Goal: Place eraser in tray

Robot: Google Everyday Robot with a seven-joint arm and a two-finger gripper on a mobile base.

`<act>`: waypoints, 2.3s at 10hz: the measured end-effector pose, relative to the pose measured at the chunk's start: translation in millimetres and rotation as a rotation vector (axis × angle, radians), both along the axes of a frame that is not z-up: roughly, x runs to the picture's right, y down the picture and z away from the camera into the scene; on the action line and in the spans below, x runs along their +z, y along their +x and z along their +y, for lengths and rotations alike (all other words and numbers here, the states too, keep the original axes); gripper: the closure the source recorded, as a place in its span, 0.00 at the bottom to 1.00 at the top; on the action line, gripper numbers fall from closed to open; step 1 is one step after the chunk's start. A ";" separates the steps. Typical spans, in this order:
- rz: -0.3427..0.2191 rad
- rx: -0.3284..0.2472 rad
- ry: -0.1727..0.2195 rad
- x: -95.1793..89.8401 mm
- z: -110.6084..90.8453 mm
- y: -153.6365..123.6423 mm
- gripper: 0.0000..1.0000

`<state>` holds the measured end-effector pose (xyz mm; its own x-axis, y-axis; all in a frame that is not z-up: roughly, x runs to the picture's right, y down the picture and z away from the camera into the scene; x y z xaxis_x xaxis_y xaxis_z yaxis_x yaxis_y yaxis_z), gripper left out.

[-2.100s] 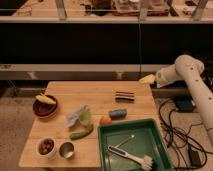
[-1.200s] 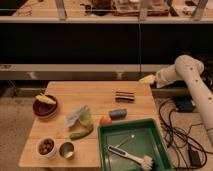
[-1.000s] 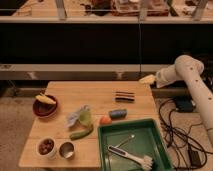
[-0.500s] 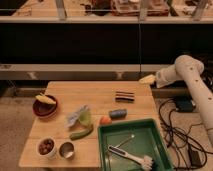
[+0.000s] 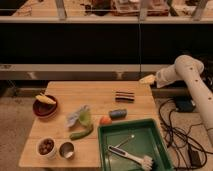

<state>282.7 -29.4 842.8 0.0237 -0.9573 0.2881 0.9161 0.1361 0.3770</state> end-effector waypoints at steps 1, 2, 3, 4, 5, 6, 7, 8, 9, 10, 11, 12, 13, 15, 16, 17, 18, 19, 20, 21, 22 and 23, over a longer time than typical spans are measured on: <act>0.023 -0.053 -0.002 6.7 -0.7 -5.6 0.20; 0.038 -0.185 0.014 19.9 -3.5 -24.6 0.20; 0.039 -0.268 0.023 25.5 -4.4 -39.7 0.20; 0.032 -0.343 0.029 30.7 -3.8 -55.5 0.20; 0.025 -0.376 0.032 33.3 -4.5 -66.1 0.20; 0.029 -0.378 0.033 33.1 -5.0 -64.7 0.20; 0.034 -0.374 0.032 32.5 -4.0 -60.0 0.20; 0.032 -0.376 0.032 32.9 -4.1 -61.8 0.20; 0.030 -0.380 0.032 33.5 -4.4 -64.4 0.20; 0.029 -0.392 0.035 34.7 -1.7 -64.4 0.20; 0.025 -0.431 0.050 38.5 6.9 -69.1 0.20; 0.019 -0.468 0.062 46.0 17.6 -76.7 0.20; 0.004 -0.512 0.075 53.4 28.6 -85.3 0.20; -0.032 -0.595 0.092 60.0 43.4 -92.3 0.20; -0.054 -0.637 0.097 63.7 46.8 -99.1 0.20; -0.084 -0.705 0.100 73.5 52.3 -111.2 0.20; -0.103 -0.740 0.103 77.7 53.1 -118.2 0.20; -0.122 -0.765 0.108 79.9 53.5 -123.8 0.20; -0.140 -0.792 0.110 83.1 55.9 -130.1 0.20; -0.157 -0.811 0.110 90.0 60.5 -134.2 0.20; -0.164 -0.824 0.104 99.3 66.6 -135.2 0.20; -0.162 -0.836 0.097 107.7 70.5 -135.9 0.20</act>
<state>146.8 41.1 950.5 -0.7356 -0.6621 0.1430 0.6347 -0.6000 0.4870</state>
